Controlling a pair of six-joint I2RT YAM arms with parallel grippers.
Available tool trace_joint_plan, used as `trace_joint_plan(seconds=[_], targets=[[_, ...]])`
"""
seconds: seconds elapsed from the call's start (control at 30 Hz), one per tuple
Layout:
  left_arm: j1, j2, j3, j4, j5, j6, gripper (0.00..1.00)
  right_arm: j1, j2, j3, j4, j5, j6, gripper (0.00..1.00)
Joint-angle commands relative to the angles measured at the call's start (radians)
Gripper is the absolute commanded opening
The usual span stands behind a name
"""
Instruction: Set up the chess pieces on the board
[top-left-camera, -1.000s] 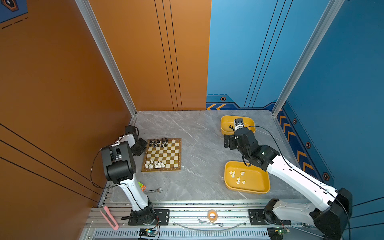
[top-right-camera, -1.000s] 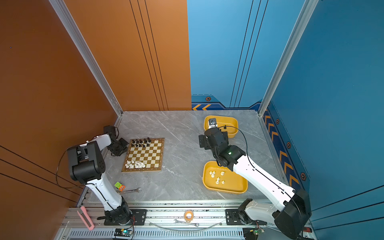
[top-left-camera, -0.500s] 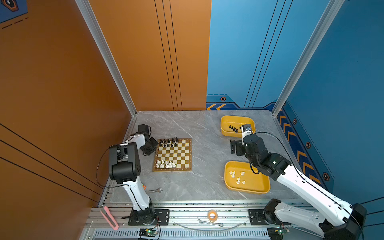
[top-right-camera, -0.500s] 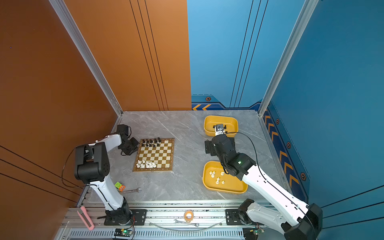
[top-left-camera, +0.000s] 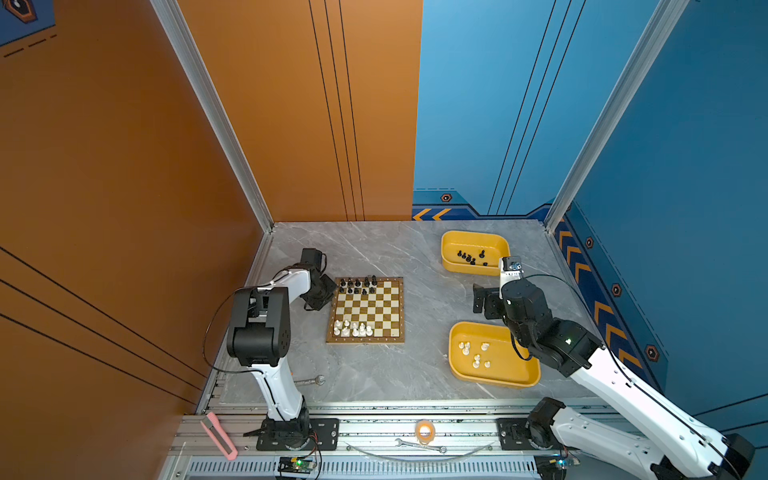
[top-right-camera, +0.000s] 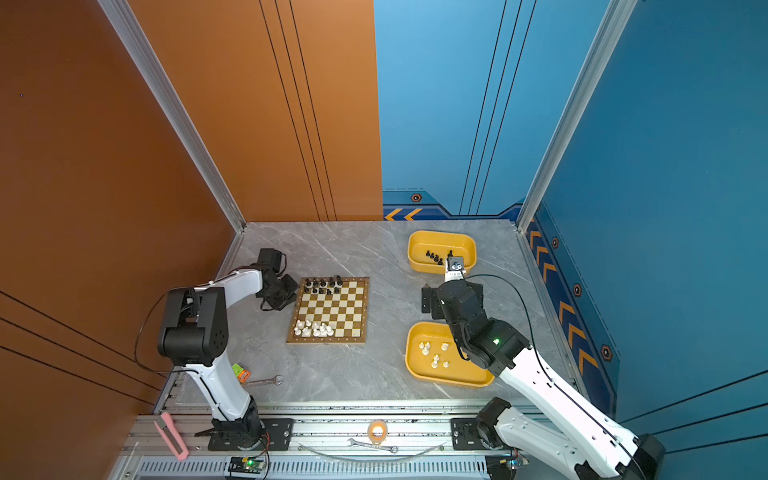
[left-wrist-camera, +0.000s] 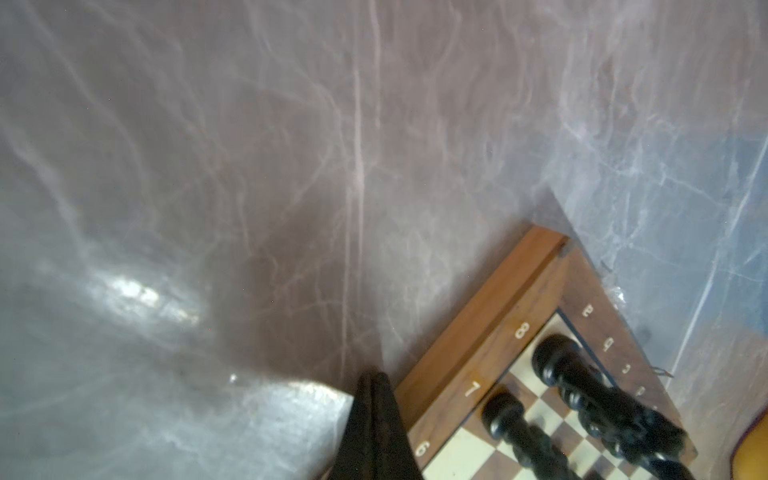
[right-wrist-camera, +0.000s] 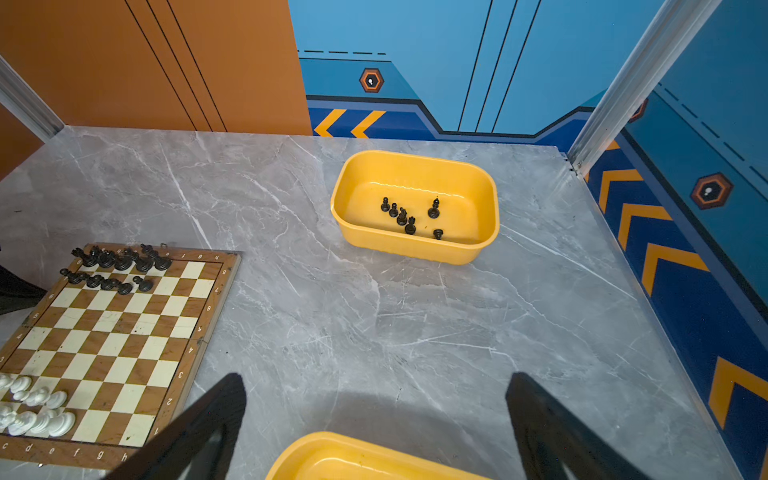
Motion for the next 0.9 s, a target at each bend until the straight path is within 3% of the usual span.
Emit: trace_joint_plan(seconds=[0.0,0.23,0.37,0.5,0.63,0.87], targets=[[-0.057,0.008,-0.039,-0.068,0.024,-0.039,0.05,0.003,-0.021,-0.014,-0.051,0.04,0.033,1.0],[-0.151,0.012,-0.044,-0.047,0.027,-0.081,0.03,0.003,0.039,0.019,-0.153,0.116,0.088,1.0],[-0.181,0.016,-0.055,-0.028,0.033,-0.097,0.03,0.002,0.106,0.057,-0.279,0.22,0.164,1.0],[-0.194,0.009,-0.07,-0.011,0.035,-0.1,0.04,0.002,0.111,0.059,-0.312,0.246,0.202,1.0],[-0.197,-0.014,-0.063,-0.012,0.034,-0.088,0.13,-0.007,0.055,0.021,-0.298,0.239,0.257,1.0],[-0.195,-0.064,-0.004,-0.087,-0.018,-0.021,0.43,-0.117,0.029,0.01,-0.383,0.166,0.321,1.0]])
